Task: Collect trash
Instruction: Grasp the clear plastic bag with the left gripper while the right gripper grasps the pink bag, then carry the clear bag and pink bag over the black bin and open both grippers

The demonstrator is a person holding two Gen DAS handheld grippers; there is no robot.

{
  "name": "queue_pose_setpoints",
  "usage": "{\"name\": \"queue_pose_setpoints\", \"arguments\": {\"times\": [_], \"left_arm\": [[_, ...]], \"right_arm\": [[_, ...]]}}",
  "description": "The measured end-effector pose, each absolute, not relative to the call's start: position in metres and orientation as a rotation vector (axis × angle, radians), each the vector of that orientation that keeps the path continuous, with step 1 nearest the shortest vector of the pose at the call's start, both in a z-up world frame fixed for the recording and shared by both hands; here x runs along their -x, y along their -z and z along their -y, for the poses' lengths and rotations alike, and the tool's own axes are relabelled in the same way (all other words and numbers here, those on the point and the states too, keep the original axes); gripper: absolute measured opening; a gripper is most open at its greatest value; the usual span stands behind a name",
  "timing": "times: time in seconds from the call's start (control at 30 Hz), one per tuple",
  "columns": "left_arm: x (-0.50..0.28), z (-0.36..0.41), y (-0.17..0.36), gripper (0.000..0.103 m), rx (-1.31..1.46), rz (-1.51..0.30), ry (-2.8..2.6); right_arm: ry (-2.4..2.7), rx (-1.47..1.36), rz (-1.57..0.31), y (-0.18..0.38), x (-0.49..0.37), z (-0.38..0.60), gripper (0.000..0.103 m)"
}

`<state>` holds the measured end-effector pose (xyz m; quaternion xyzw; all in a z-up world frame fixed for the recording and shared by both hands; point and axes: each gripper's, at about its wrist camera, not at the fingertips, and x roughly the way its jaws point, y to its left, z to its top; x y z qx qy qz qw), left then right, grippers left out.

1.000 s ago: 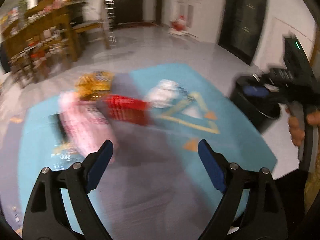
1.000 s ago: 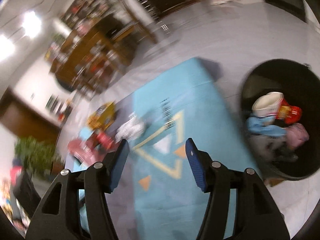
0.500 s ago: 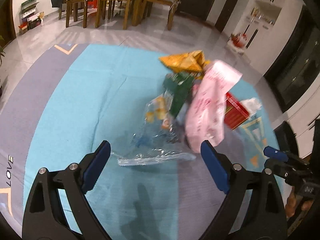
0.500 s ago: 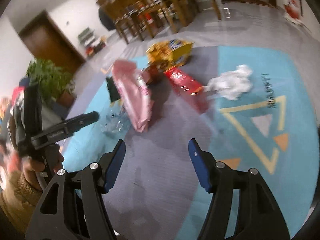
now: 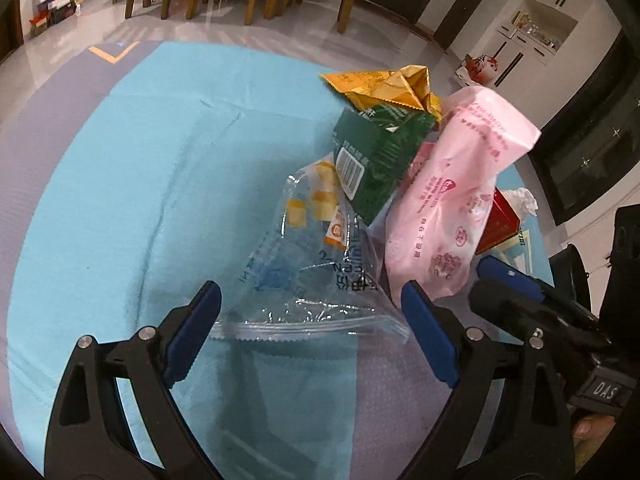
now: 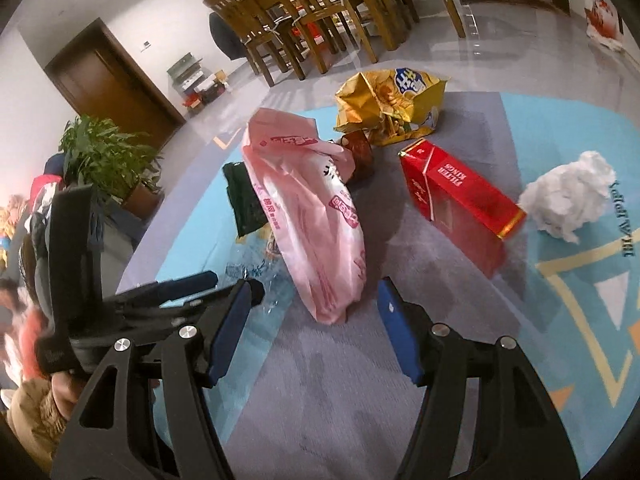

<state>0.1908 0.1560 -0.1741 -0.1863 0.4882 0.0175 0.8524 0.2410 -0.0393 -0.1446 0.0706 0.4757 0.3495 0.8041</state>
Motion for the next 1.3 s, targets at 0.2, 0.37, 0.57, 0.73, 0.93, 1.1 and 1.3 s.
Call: {"name": "queue_pose_setpoints", "arguments": {"times": [0.2, 0.37, 0.57, 0.73, 0.93, 1.1, 1.3], "left_arm": [[-0.193, -0.159, 0.182, 0.083, 0.401, -1.031, -0.042], [-0.19, -0.154, 0.18, 0.073, 0.379, -1.022, -0.036], [-0.186, -0.154, 0.177, 0.063, 0.383, -1.016, -0.024], [-0.182, -0.145, 0.17, 0.051, 0.362, -1.0, 0.005], [-0.171, -0.125, 0.162, 0.02, 0.31, -1.016, 0.088], [-0.159, -0.116, 0.156, 0.018, 0.286, -1.015, 0.122], [-0.151, -0.105, 0.139, 0.018, 0.273, -0.969, 0.16]], "right_arm": [[-0.734, -0.226, -1.043, 0.152, -0.256, 0.032, 0.065], [-0.761, -0.247, -1.054, 0.155, -0.259, 0.027, 0.058], [-0.759, -0.21, -1.068, 0.154, -0.255, 0.02, 0.029], [-0.749, -0.207, -1.066, 0.147, -0.251, 0.026, 0.022], [-0.742, -0.211, -1.064, 0.141, -0.244, 0.04, 0.02], [-0.738, -0.203, -1.055, 0.134, -0.233, 0.058, 0.02], [-0.719, -0.235, -1.009, 0.119, -0.221, 0.093, 0.02]]}}
